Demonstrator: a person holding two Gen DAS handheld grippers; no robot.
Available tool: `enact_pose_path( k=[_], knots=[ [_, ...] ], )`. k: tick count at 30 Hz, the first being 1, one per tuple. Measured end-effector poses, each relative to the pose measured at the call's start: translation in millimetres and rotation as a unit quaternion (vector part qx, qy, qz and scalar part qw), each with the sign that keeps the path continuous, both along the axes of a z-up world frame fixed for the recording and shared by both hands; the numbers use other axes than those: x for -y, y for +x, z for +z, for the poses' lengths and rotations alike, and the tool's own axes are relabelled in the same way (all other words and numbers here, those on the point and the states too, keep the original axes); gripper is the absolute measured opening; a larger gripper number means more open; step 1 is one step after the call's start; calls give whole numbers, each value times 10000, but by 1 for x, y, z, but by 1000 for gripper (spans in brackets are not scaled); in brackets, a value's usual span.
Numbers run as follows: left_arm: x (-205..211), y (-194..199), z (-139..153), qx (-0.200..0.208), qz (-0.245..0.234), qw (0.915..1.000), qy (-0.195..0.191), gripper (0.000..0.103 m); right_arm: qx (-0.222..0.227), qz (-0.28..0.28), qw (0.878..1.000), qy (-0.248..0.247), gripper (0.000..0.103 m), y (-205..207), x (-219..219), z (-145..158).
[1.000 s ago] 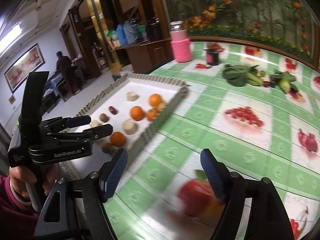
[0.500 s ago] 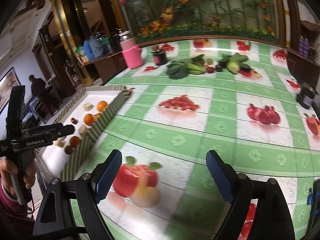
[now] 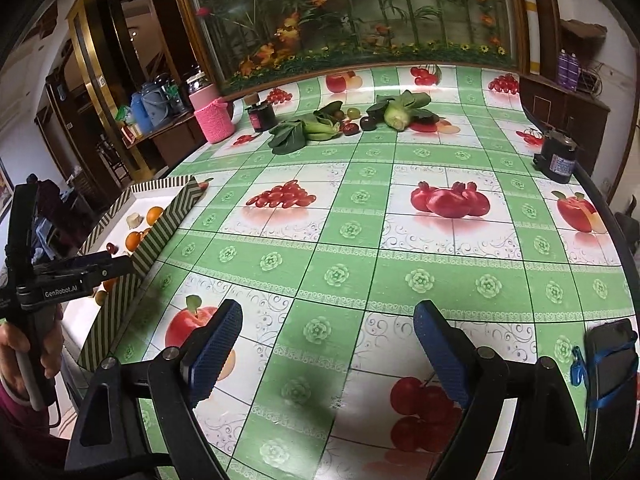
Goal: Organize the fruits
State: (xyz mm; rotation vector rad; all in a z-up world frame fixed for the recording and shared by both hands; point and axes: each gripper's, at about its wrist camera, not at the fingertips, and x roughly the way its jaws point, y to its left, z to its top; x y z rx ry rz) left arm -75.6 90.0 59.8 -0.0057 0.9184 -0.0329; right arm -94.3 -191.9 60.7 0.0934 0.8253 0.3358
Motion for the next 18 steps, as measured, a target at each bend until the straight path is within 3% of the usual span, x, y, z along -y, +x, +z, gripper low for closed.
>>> enact_pose_path(
  k=[9,18],
  knots=[
    [-23,-12,2,194,342,9990,215,74,174,980,9950,-89,92,2,-93,8],
    [-71,-30,0,299,823,9957,311,74,312,1768,9836,-202,91,0,-194,11]
  ],
)
